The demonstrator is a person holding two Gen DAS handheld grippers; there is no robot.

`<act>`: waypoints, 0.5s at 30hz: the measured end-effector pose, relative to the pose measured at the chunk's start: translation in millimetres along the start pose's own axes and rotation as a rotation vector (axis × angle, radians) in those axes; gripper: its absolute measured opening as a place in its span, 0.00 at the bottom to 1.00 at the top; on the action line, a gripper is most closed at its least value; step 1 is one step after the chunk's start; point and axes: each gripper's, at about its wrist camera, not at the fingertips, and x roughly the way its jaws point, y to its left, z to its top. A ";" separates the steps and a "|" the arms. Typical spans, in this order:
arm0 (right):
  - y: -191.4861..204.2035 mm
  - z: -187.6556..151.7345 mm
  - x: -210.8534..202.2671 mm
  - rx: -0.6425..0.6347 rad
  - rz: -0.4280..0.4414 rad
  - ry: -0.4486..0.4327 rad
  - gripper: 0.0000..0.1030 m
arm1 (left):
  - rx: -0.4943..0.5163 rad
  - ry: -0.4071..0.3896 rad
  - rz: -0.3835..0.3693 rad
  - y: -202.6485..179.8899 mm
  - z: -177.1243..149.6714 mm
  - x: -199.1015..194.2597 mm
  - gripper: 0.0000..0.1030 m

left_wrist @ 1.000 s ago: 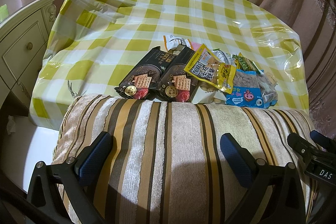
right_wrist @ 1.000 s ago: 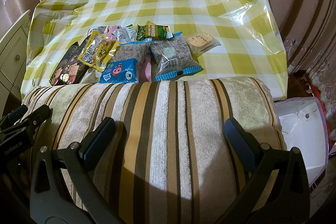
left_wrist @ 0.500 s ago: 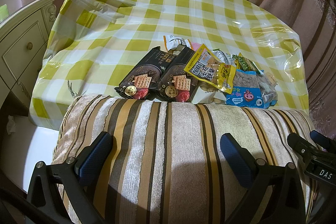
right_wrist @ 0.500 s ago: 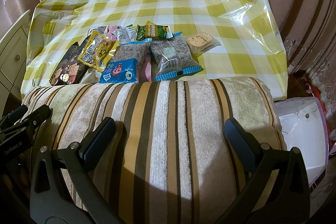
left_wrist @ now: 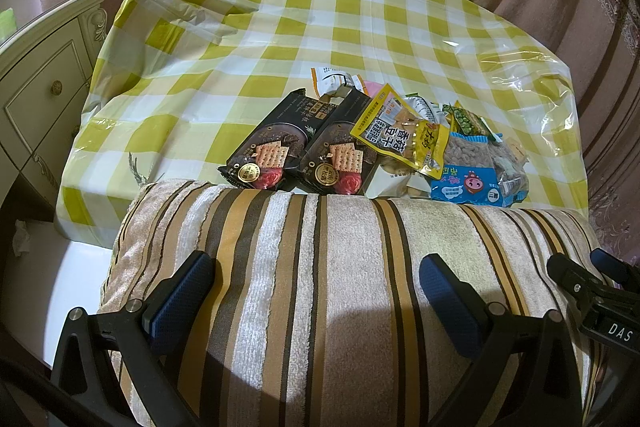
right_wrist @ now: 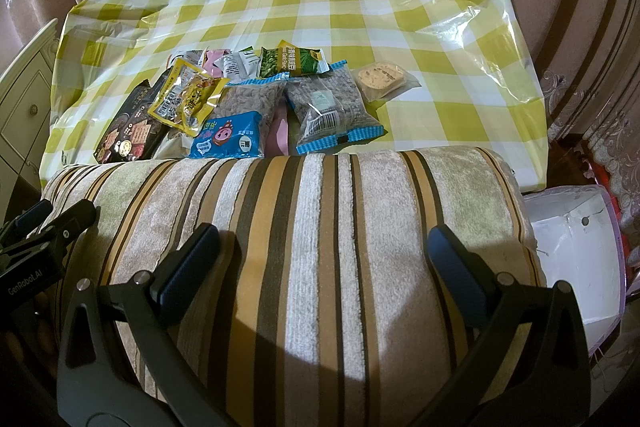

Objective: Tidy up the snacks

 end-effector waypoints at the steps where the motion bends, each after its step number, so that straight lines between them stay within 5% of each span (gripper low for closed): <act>1: -0.2 -0.1 -0.1 0.000 0.001 0.000 1.00 | 0.000 0.000 0.000 0.0 -0.1 0.0 1.00; 15: -5.3 4.1 -0.7 -0.001 0.039 0.027 1.00 | -0.028 0.005 -0.036 5.8 4.5 0.3 1.00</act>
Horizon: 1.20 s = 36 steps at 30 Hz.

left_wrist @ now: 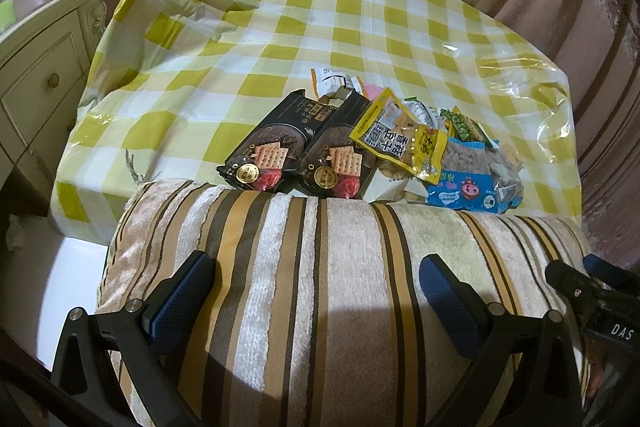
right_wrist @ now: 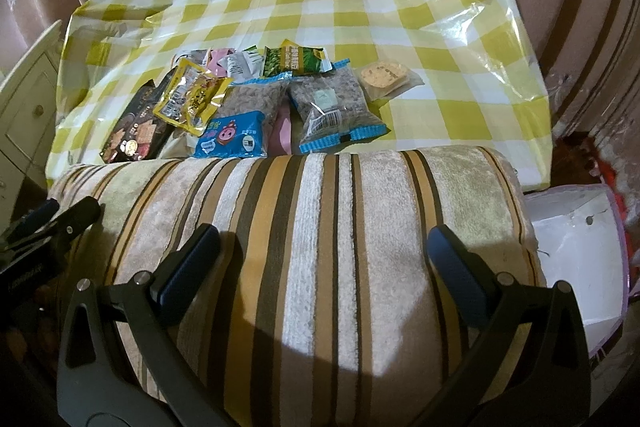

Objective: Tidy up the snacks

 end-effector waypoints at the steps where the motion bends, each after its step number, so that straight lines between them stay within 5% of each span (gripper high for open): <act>1: -1.3 2.9 1.5 -0.017 0.013 0.014 1.00 | -0.002 -0.001 -0.005 0.9 1.4 0.4 1.00; 13: -9.5 38.8 33.6 -0.094 0.056 0.059 1.00 | 0.000 -0.003 -0.047 6.9 31.4 18.5 0.93; 20: -18.7 62.3 66.4 -0.071 0.058 0.089 1.00 | -0.018 0.044 -0.258 -7.4 56.8 39.8 0.87; 24: -22.0 69.1 76.7 -0.060 0.068 0.097 1.00 | -0.112 0.117 -0.380 -10.8 65.9 64.2 0.78; 32: -16.6 81.7 89.3 -0.090 0.057 0.080 0.99 | -0.141 0.164 -0.383 -22.8 72.0 89.3 0.77; 36: -14.4 86.6 99.9 -0.099 0.065 0.104 0.88 | -0.156 0.185 -0.421 -28.3 77.9 101.7 0.77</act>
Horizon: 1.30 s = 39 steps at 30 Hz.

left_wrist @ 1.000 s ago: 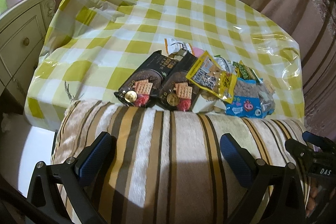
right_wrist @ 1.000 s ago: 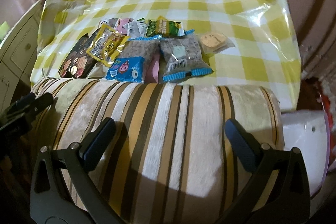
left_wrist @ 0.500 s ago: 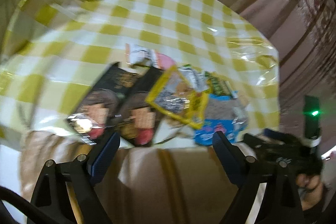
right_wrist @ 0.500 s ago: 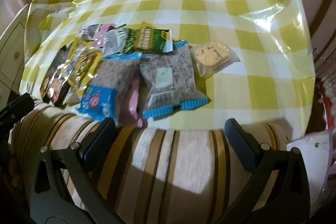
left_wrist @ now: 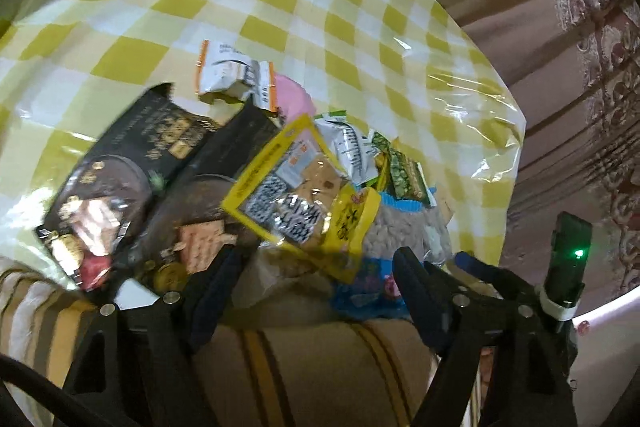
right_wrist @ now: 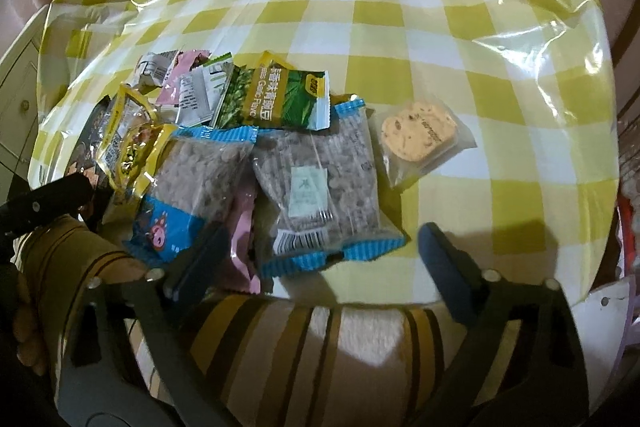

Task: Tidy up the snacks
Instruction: 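Grasp the yellow snack bag with the left tool while the right tool grasps the blue-edged clear seed bag, then carry both bags to the white bin and open both tools to drop them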

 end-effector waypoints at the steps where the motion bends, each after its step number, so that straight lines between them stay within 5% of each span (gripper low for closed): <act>1: -0.4 0.8 2.6 0.002 0.003 0.008 0.87 | -0.007 0.007 -0.007 0.3 1.2 3.1 0.76; 14: -7.6 13.9 17.4 0.042 0.046 0.006 0.81 | -0.156 -0.009 -0.087 14.8 20.2 24.0 0.62; 19: -8.7 18.8 22.5 0.051 0.067 0.003 0.67 | -0.120 -0.004 -0.079 8.0 27.8 37.2 0.35; 23: -6.4 18.9 22.7 0.043 0.066 -0.004 0.59 | -0.083 -0.038 -0.074 1.2 24.6 30.4 0.22; 39: -21.4 -5.1 -14.1 0.106 0.106 -0.099 0.55 | -0.034 -0.147 -0.079 -9.7 11.1 4.0 0.16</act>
